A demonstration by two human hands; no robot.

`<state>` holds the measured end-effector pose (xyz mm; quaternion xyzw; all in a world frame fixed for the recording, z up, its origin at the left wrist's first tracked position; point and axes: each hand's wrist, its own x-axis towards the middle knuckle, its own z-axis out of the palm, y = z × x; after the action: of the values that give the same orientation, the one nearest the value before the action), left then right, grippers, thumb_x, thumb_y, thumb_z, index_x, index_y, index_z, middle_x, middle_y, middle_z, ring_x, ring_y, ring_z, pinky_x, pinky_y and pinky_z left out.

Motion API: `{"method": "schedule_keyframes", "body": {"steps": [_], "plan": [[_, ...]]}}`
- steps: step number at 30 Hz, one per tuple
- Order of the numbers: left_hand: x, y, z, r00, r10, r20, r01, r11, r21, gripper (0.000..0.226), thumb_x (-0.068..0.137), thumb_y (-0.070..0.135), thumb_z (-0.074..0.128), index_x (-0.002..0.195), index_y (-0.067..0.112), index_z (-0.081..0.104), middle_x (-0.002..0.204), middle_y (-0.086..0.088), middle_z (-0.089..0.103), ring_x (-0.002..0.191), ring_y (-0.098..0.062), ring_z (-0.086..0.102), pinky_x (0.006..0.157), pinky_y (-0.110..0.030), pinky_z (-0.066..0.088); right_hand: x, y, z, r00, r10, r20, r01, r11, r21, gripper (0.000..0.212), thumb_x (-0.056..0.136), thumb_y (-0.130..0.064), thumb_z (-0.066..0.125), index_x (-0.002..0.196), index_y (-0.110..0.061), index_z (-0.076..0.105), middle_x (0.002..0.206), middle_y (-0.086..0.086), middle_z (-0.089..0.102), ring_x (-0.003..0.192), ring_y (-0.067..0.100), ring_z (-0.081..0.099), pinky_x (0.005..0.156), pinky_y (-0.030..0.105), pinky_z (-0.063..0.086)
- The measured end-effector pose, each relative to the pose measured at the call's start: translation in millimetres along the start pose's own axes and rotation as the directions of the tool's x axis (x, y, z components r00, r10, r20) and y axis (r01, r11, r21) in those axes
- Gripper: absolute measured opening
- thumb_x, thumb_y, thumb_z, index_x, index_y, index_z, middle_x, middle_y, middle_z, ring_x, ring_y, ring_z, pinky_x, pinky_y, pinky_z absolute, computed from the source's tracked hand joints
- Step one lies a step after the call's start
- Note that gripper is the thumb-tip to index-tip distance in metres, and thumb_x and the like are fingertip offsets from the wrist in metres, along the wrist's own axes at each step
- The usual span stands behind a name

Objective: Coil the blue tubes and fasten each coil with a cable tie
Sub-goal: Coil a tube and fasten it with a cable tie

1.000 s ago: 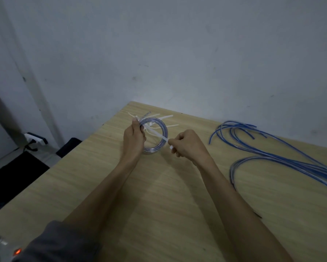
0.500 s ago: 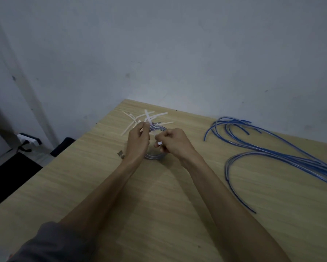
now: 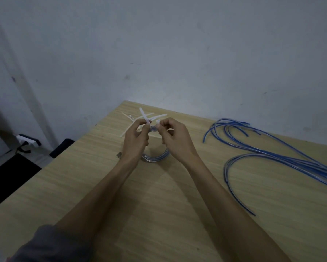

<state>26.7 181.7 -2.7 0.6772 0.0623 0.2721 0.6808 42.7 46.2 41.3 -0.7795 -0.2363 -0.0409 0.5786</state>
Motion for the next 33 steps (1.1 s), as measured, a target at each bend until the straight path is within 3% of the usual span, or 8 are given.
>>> {"method": "schedule_keyframes", "body": {"steps": [7,12,15,20,24,27,30,33], "plan": [[-2.4,1.2,-2.4,1.0,-0.004,-0.028,0.005,1.0,0.007,0.01,0.101,0.025,0.058,0.1,0.02,0.066,0.058,0.013,0.047,0.054,-0.008,0.039,0.053,-0.028,0.034,3.1,-5.9,-4.4,0.997,-0.074,-0.014,0.073,0.997,-0.038,0.014,0.099,-0.024,0.062,0.093,-0.012,0.066,0.083,-0.009,0.067,0.069,0.009,0.065,0.065,0.025,0.052],[-4.7,3.2,1.8,0.981,0.183,0.066,-0.194,0.947,0.256,0.019,0.102,0.03,0.057,0.106,0.016,0.07,0.097,0.002,0.073,0.082,-0.009,0.069,0.069,-0.028,0.051,3.7,-0.5,-4.1,0.981,-0.128,-0.147,0.115,0.989,-0.094,0.013,0.095,-0.024,0.067,0.092,-0.014,0.075,0.077,-0.011,0.07,0.071,0.004,0.066,0.069,0.025,0.053],[-8.6,5.9,4.6,0.961,0.269,0.066,-0.275,0.893,0.358,0.014,0.101,0.025,0.059,0.104,0.018,0.07,0.086,0.003,0.073,0.068,-0.007,0.065,0.061,-0.023,0.046,3.0,-2.0,-5.7,0.972,-0.151,-0.181,0.129,0.983,-0.128,0.014,0.095,-0.023,0.066,0.094,-0.016,0.078,0.08,-0.011,0.072,0.072,0.002,0.066,0.07,0.022,0.052],[-13.8,11.8,5.7,0.935,0.349,0.065,-0.345,0.849,0.4,0.012,0.101,0.02,0.058,0.104,0.019,0.07,0.077,0.003,0.07,0.063,-0.013,0.063,0.058,-0.03,0.048,1.1,-2.8,-5.5,0.975,-0.157,-0.16,0.131,0.978,-0.16,0.019,0.095,-0.027,0.066,0.098,-0.015,0.081,0.087,-0.005,0.078,0.075,0.007,0.069,0.074,0.033,0.056],[-15.5,14.5,4.9,0.933,0.355,0.063,-0.348,0.838,0.421,0.009,0.1,0.017,0.059,0.1,0.018,0.068,0.071,0.013,0.065,0.061,0.001,0.061,0.057,-0.015,0.042,1.4,-1.0,-6.4,0.991,-0.094,-0.096,0.075,0.979,-0.192,0.019,0.094,-0.026,0.067,0.103,-0.015,0.08,0.088,-0.002,0.078,0.077,0.009,0.071,0.079,0.036,0.057],[-13.6,14.9,3.3,0.937,0.334,0.106,-0.347,0.845,0.407,0.01,0.1,0.018,0.058,0.099,0.017,0.068,0.077,0.007,0.07,0.069,-0.003,0.067,0.061,-0.019,0.046,2.4,0.7,-8.2,0.997,-0.052,-0.05,0.042,0.984,-0.175,0.022,0.094,-0.031,0.067,0.113,-0.023,0.075,0.082,-0.004,0.074,0.069,0.005,0.068,0.073,0.028,0.056],[-10.3,18.4,0.7,0.935,0.313,0.165,-0.352,0.868,0.349,0.016,0.102,0.02,0.056,0.1,0.013,0.07,0.085,0.004,0.073,0.077,-0.008,0.069,0.068,-0.026,0.05,5.8,3.5,-8.5,0.993,-0.089,-0.073,0.075,0.981,-0.178,0.011,0.093,-0.03,0.068,0.1,-0.027,0.076,0.088,-0.007,0.072,0.074,0.002,0.066,0.065,0.018,0.047],[-14.2,23.6,2.7,0.937,0.269,0.225,-0.325,0.906,0.271,0.02,0.105,0.016,0.052,0.103,0.01,0.071,0.085,0.009,0.07,0.074,0.0,0.065,0.068,-0.017,0.046,7.0,5.3,-10.6,0.985,-0.115,-0.126,0.092,0.98,-0.177,0.009,0.09,-0.027,0.071,0.094,-0.027,0.078,0.097,-0.006,0.067,0.087,0.001,0.063,0.071,0.012,0.045]]}}
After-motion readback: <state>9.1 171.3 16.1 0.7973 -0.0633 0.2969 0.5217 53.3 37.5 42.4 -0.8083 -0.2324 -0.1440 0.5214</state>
